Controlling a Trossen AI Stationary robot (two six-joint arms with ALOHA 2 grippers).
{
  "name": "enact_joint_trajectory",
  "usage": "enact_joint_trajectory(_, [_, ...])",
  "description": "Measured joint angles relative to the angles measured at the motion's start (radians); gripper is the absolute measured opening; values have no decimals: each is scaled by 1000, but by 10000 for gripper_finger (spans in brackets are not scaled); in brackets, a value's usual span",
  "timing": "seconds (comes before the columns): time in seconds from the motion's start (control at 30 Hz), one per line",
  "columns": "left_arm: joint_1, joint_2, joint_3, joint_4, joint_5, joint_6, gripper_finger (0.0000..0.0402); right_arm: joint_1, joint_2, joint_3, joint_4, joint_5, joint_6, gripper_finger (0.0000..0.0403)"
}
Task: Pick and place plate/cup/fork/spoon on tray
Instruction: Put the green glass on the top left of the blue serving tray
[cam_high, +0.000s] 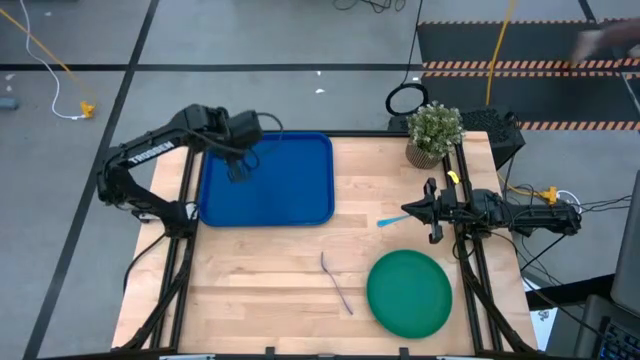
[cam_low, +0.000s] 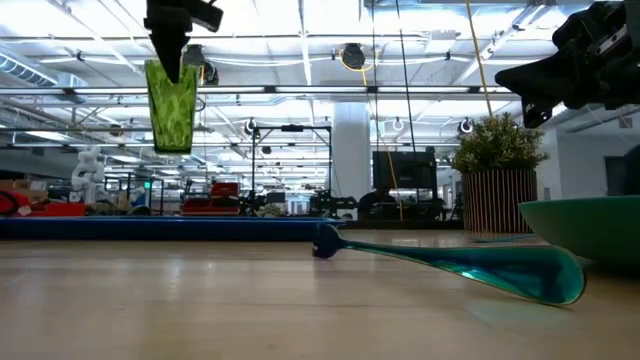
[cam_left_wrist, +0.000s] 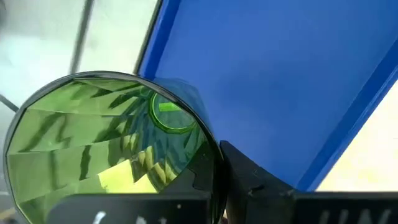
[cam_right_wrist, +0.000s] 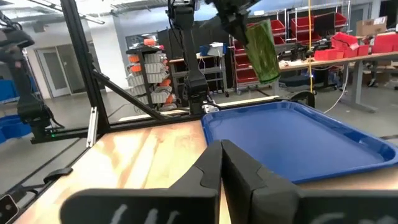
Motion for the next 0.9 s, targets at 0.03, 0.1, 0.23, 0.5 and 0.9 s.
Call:
enact_joint_trajectory(0.03, [20, 0, 0, 0, 10, 7, 11, 0, 0, 0, 0, 0, 1, 0])
enact_joint_trajectory(0.1, [51, 1, 0, 1, 15, 21, 11, 0, 0, 0, 0, 0, 2, 0])
enact_joint_trajectory(0.23, [112, 3, 0, 2, 19, 7, 8, 0, 0, 0, 0, 0, 3, 0])
enact_joint_trajectory(0.5, [214, 7, 0, 2, 52, -92, 8, 0, 0, 0, 1, 0, 3, 0])
enact_joint_trajectory(0.9, [369, 10, 0, 65, 53, -203, 9, 0, 0, 0, 1, 0, 4, 0])
